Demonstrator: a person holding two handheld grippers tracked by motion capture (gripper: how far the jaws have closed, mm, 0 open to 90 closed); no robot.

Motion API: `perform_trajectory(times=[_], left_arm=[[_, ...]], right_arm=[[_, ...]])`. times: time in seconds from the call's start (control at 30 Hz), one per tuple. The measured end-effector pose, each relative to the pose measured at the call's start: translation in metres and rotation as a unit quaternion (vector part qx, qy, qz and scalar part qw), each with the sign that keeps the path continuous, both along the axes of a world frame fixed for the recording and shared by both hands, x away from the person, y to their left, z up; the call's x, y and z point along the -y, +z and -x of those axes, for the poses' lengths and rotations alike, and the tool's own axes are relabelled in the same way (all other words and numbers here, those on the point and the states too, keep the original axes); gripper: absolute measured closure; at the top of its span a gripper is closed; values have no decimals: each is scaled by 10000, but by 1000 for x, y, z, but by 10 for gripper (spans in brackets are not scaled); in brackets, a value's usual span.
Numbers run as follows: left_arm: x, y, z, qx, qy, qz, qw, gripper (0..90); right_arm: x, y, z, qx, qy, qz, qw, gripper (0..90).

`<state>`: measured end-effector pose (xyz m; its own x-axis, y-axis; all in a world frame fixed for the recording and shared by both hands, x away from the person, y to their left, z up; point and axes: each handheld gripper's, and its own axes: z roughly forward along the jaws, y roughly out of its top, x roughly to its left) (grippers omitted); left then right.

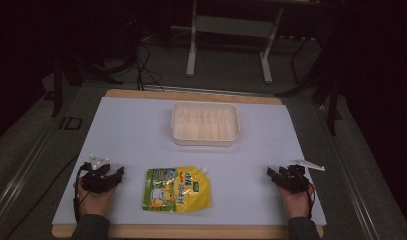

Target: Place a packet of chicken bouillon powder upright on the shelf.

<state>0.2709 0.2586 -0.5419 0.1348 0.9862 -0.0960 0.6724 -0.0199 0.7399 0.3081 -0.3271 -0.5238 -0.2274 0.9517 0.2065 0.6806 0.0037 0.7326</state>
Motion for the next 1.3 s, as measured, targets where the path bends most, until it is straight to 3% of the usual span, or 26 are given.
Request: perform_trajectory(times=[0.07,0.1,0.23,0.27,0.4,0.47,0.6,0.67,0.77,0.97,1.3], left_arm=[[-2,0,0,6,16,107,9999,505],[-3,0,1,7,-42,146,9999,532],[0,2,3,33,-162,63,9998,588],[2,3,4,74,-221,66,9997,599],[5,6,6,157,-381,-4,9991,622],[7,7,7,230,-492,-27,9985,622],[10,9,10,307,-548,-11,9980,604],[13,14,13,382,-656,59,9971,608],[17,17,16,462,-719,26,9963,595],[25,18,19,506,-883,-71,9948,579],[35,17,20,456,-1017,-247,9935,570]], right_arm=[[-4,2,5,43,110,-126,9999,438],[-15,7,17,169,369,-145,9991,439],[-27,10,26,195,627,-208,9976,438],[-37,11,33,214,844,-219,9960,438],[-48,9,38,139,1021,-242,9944,438],[-58,7,41,79,1243,-315,9917,438],[-68,6,45,60,1418,-370,9892,437],[-78,6,50,25,1601,-560,9855,440],[-84,7,54,23,1707,-635,9833,440],[-104,5,66,-88,2112,-989,9724,459],[-135,-2,74,-288,2521,-1137,9606,426]])
